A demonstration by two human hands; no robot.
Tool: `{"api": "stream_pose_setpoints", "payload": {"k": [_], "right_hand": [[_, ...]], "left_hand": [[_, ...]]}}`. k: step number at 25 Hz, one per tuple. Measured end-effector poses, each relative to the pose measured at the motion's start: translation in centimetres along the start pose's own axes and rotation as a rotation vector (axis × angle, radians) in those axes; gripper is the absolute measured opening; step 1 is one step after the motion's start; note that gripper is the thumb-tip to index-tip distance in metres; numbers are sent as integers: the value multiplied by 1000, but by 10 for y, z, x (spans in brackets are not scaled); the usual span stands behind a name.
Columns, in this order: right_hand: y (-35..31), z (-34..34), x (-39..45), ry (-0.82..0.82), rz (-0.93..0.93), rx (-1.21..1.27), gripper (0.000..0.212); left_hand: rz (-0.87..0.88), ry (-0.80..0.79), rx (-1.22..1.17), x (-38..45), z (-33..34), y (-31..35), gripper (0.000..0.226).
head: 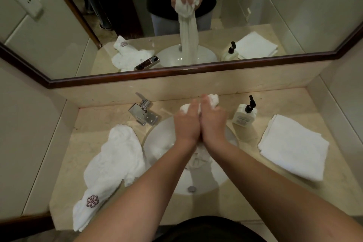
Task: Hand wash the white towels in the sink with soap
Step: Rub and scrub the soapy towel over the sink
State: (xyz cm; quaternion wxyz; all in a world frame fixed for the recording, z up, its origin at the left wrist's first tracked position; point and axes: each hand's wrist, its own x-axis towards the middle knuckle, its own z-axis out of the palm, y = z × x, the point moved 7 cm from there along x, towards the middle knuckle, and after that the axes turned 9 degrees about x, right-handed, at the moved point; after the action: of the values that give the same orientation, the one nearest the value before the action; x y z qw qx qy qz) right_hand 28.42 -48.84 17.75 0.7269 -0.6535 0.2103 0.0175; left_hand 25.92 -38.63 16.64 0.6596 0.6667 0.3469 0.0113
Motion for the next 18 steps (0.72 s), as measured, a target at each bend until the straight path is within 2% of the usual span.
{"api": "stream_pose_setpoints", "payload": {"k": [3,4,5,7,11,14,15,16,18], "right_hand": [[5,16,-26,-265,-59,-72,38],[0,14,-17,-244,-73,-96,39],[-6,8,-4,-150,-55,-87,40],[-12,4,8,-61,26,-12,37],[-6,22,-29,-298,-14,0,33],[-20,6,1,-62,-54,-54,36],[-21,5,3,-34,-58,-56,37],[-19,8,-3,-60,-73,-53,37],[-6,16,-30,-229,-135,-111,42]], "left_hand": [[-26,91,-107,6,-13,6,37],[-1,71,-98,1,-11,8,35],[32,40,-79,-4,-6,8,33],[65,37,-88,-10,-2,11,31],[-26,152,-177,-1,-20,17,30],[49,23,-101,-13,-4,12,31],[34,12,-85,-14,-2,11,31],[-10,42,-77,-12,-6,11,30],[-107,92,-129,-4,-18,4,32]]}}
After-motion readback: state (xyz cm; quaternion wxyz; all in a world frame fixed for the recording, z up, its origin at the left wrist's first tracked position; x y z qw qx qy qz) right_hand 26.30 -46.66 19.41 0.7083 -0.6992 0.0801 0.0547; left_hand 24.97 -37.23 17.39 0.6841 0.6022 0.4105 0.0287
